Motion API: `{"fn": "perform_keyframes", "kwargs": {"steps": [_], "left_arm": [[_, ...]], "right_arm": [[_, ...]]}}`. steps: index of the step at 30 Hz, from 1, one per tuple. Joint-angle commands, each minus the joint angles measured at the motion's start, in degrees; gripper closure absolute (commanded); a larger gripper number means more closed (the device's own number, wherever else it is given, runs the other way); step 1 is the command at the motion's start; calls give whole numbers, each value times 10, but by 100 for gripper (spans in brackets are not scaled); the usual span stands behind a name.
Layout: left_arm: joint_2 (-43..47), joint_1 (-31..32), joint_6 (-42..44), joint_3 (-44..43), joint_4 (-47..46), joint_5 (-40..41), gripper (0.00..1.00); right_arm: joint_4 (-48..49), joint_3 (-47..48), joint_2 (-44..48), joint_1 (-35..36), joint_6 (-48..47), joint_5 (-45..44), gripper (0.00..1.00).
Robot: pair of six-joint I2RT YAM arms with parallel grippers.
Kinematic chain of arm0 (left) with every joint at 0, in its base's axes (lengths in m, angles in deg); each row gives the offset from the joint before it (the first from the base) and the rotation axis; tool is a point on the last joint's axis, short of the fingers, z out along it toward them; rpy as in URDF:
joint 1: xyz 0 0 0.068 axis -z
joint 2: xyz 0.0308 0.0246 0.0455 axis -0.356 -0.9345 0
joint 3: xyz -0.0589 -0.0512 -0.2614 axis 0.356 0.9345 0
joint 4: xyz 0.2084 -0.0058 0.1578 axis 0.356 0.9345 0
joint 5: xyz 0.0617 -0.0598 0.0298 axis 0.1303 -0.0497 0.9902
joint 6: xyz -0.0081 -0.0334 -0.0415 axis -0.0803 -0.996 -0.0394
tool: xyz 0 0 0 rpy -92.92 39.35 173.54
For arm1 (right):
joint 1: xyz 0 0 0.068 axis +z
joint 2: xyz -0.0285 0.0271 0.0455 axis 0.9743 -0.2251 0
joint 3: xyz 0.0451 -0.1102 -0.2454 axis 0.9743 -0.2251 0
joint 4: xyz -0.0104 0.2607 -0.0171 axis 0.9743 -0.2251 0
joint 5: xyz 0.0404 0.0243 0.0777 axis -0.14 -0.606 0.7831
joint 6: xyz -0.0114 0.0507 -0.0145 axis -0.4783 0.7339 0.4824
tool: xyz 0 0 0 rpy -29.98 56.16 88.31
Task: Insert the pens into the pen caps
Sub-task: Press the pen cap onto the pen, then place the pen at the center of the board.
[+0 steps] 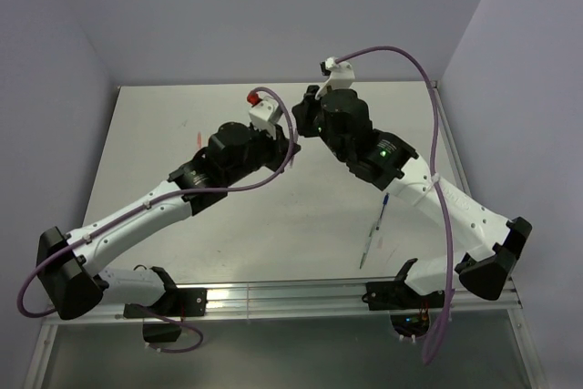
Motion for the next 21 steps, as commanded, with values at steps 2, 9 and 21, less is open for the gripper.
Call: {"fn": "perform_keyframes", "kwargs": {"steps": [2, 9, 21], "left_arm": [[72, -56, -54, -6, -223, -106, 100], [61, -69, -60, -12, -196, -220, 100], [10, -69, -63, 5, -57, -224, 100]], "right_arm": [[-73, -51, 6, 23, -18, 130, 100], [-65, -45, 19, 20, -19, 82, 98], [-58, 37, 22, -29, -3, -55, 52]]}}
